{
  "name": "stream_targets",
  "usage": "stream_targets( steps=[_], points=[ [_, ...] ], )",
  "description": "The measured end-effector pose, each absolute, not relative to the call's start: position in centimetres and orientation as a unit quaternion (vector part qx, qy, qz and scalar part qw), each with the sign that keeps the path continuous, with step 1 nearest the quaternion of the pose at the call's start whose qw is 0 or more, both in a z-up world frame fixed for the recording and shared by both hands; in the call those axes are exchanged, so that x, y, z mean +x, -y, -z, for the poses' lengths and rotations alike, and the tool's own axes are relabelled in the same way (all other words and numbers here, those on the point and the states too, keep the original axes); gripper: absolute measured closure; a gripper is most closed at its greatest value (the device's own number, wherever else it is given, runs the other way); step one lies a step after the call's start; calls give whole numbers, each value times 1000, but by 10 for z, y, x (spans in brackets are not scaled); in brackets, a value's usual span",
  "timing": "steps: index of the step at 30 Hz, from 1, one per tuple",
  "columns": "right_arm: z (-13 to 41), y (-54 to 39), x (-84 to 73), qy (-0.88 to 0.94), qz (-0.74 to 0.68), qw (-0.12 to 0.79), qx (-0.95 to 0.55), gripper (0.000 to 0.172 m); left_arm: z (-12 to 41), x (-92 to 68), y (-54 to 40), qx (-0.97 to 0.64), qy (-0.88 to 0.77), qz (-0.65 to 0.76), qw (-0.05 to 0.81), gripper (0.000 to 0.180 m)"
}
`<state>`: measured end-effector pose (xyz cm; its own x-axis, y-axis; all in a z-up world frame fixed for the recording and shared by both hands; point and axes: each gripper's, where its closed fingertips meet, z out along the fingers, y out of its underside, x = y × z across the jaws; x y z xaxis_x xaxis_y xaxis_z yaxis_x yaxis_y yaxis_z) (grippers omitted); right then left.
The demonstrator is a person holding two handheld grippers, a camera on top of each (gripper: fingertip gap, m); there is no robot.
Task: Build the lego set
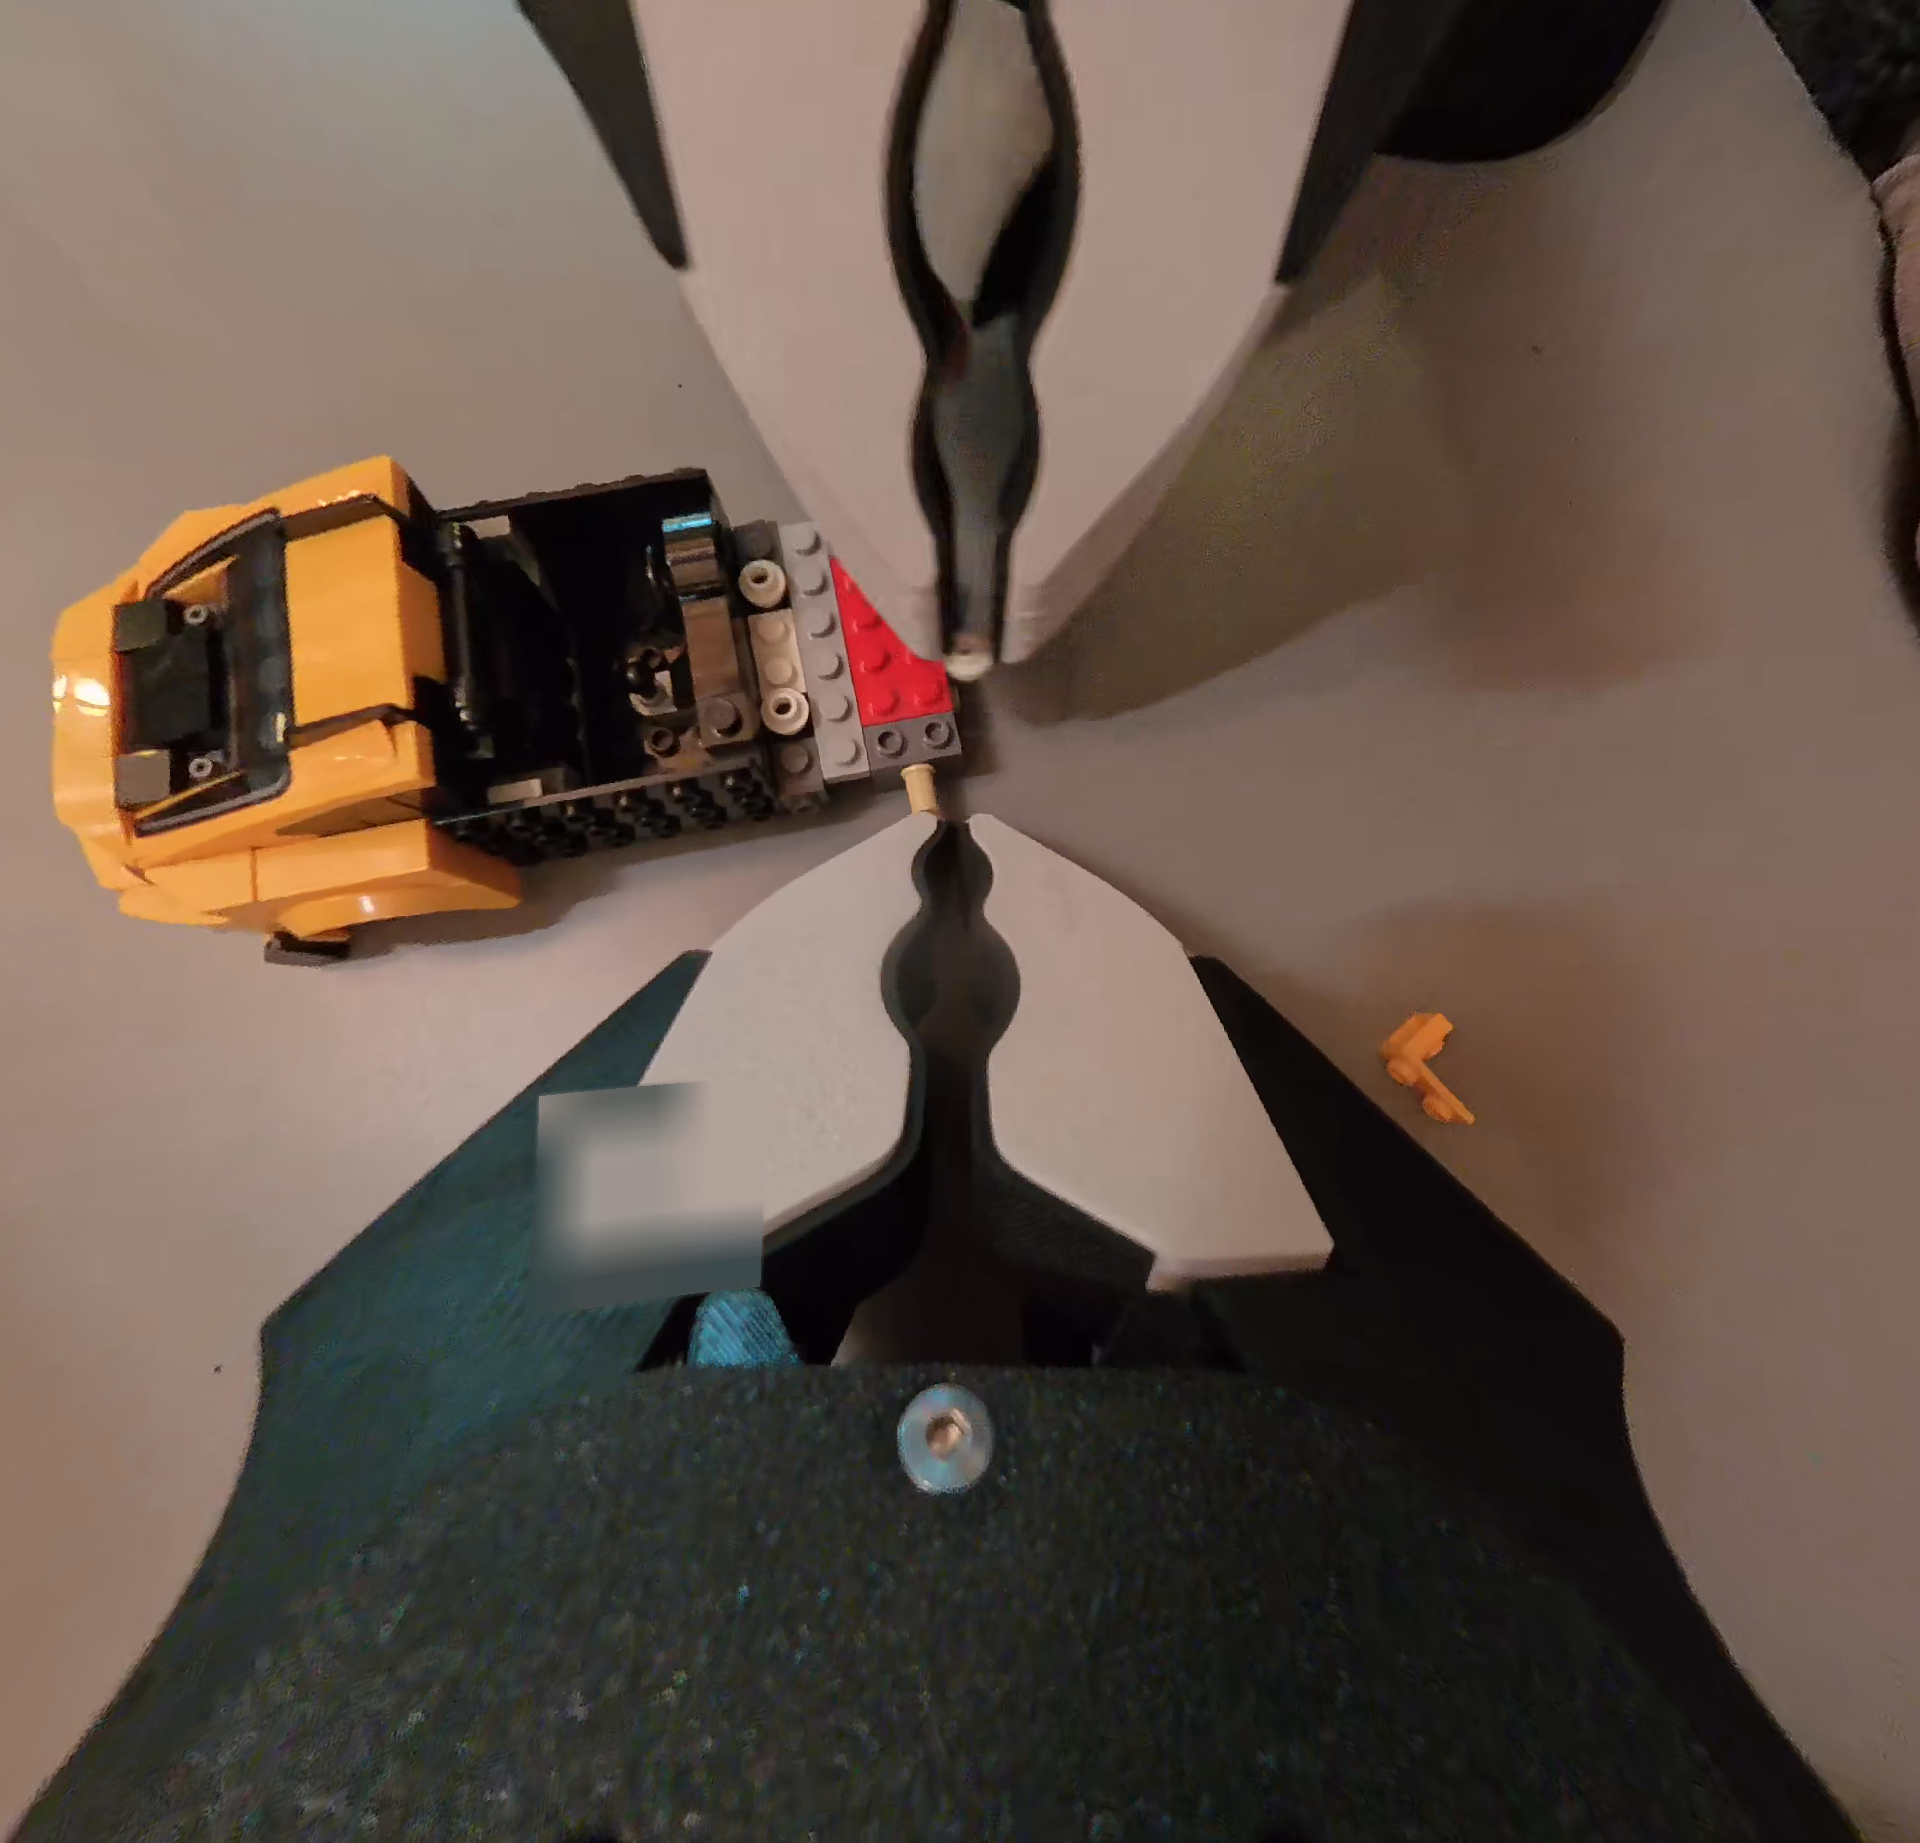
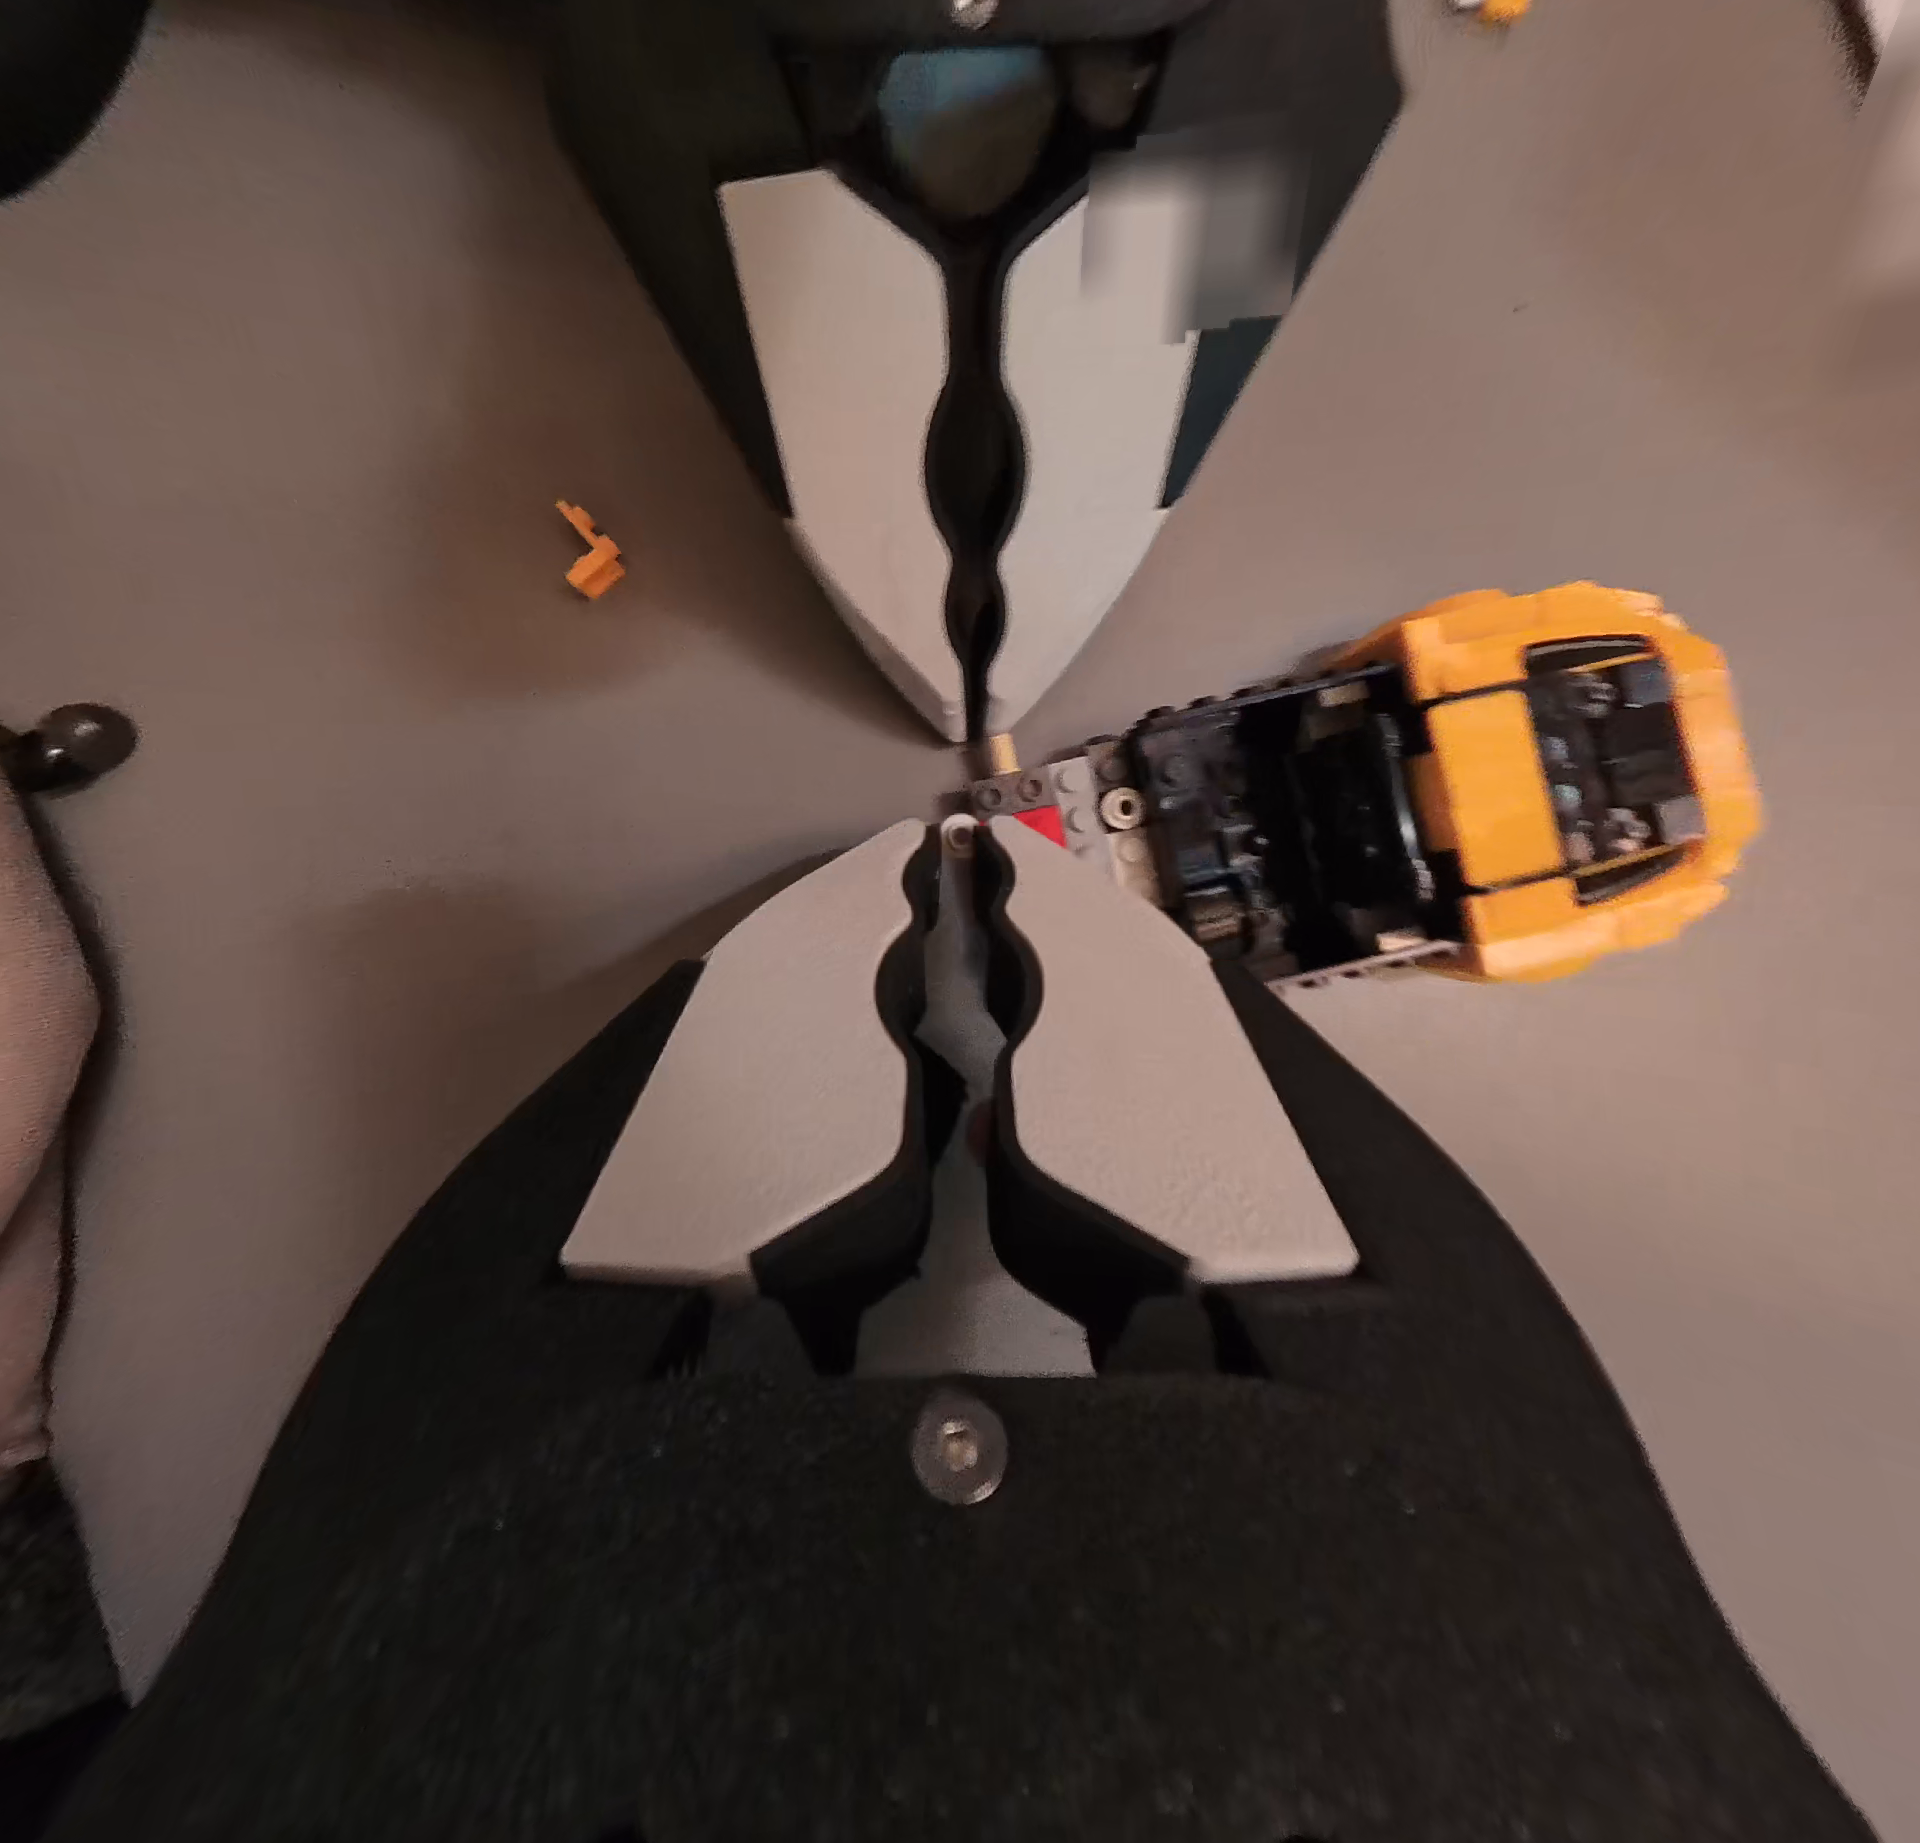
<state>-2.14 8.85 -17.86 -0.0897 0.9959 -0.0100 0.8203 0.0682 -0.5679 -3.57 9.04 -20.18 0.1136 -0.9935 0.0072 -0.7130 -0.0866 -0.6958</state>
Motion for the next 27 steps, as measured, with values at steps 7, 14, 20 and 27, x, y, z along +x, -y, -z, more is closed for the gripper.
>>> stream_targets(
  steps=[7, 14, 20, 27],
  points=[
    [183, -97, -23, 719, -198, 193, -638, 166, 202, -38, -92, -694, -616, 247, 278, 177],
    [188, -96, -22, 727, -191, 181, -635, 166, 202, -39, -94, -696, -615, 242, 279, 175],
    [188, -96, -22, 735, -180, 171, -631, 165, 202, -38, -94, -696, -616, 242, 280, 176],
    [190, -97, -22, 741, -170, 163, -628, 165, 203, -37, -93, -695, -617, 240, 281, 176]
  ],
)
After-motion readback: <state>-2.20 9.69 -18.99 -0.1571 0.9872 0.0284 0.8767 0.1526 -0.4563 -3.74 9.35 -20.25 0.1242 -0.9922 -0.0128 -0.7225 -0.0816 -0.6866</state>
